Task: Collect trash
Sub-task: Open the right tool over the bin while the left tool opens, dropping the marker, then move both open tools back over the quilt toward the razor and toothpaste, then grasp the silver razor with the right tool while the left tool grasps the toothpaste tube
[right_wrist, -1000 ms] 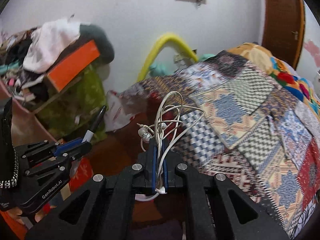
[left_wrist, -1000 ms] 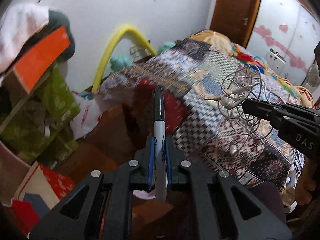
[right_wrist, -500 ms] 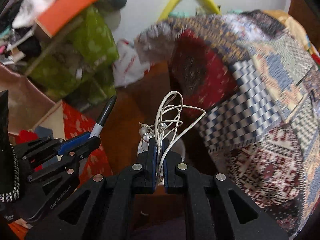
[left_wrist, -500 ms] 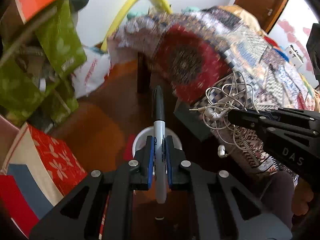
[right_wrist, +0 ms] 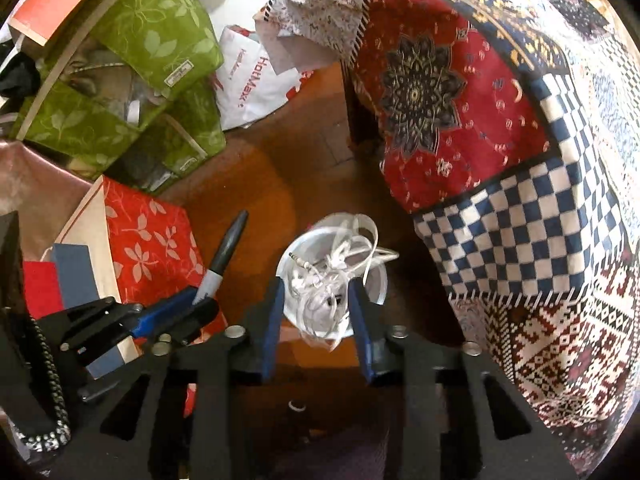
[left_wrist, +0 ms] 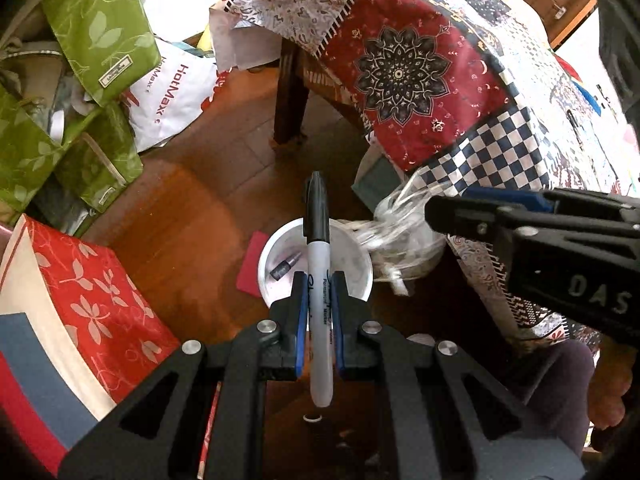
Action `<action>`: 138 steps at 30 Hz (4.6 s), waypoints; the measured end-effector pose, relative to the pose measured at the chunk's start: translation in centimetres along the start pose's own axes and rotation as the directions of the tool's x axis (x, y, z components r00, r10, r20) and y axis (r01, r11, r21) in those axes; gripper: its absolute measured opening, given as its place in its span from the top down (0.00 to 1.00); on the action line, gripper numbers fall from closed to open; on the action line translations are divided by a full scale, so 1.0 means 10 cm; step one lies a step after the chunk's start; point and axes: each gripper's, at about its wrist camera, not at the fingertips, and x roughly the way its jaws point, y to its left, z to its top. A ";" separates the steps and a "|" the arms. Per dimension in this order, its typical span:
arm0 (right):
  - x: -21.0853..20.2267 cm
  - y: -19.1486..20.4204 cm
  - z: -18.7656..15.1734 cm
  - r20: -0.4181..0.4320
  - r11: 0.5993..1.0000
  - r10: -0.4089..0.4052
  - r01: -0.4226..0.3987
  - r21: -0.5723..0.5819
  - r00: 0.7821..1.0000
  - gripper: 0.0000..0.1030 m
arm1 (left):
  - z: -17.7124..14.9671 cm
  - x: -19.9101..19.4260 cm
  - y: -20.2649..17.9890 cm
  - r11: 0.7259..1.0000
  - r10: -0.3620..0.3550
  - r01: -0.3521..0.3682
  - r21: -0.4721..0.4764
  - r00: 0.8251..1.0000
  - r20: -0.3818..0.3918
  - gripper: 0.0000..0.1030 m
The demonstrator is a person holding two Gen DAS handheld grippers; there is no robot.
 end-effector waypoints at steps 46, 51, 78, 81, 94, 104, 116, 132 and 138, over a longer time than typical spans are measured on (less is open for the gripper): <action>-2.21 -1.03 -0.83 0.452 0.987 -0.161 0.139 0.081 0.877 0.70 | 0.28 -1.57 -1.89 0.968 -0.080 -0.008 0.251 0.938 0.338 0.70; -2.45 -1.45 -1.00 0.480 0.976 -0.212 0.161 0.146 0.851 0.70 | 0.34 -1.61 -2.40 0.947 -0.135 0.017 0.322 0.927 0.350 0.70; -2.14 -3.91 -1.54 0.341 0.859 -0.331 0.131 0.495 0.880 0.70 | 0.98 0.00 -4.41 0.868 -0.233 0.155 0.472 0.966 0.112 0.70; -1.97 -4.10 -1.51 0.319 0.852 -0.316 0.119 0.510 0.893 0.67 | 1.06 0.24 -4.54 0.864 -0.234 0.170 0.474 0.969 0.079 0.70; -1.48 -4.41 -1.39 0.318 0.866 -0.319 0.139 0.480 0.893 0.49 | 1.46 1.11 -4.92 0.880 -0.239 0.215 0.423 0.971 0.003 0.69; -1.29 -4.46 -1.24 0.318 0.863 -0.337 0.156 0.481 0.886 0.52 | 1.57 1.26 -5.07 0.889 -0.231 0.172 0.424 0.969 0.092 0.74; -1.31 -4.44 -1.26 0.318 0.844 -0.370 0.173 0.508 0.873 0.65 | 1.58 1.15 -4.86 0.902 -0.240 0.182 0.392 0.965 0.105 0.89; -1.66 -4.19 -1.69 0.308 0.824 -0.389 0.178 0.537 0.868 0.65 | 0.74 0.64 -4.33 0.873 -0.205 0.163 0.459 0.978 0.042 0.89; -1.82 -4.09 -1.85 0.313 0.817 -0.405 0.186 0.545 0.859 0.65 | 0.39 0.55 -4.15 0.876 -0.203 0.195 0.441 0.979 -0.030 0.89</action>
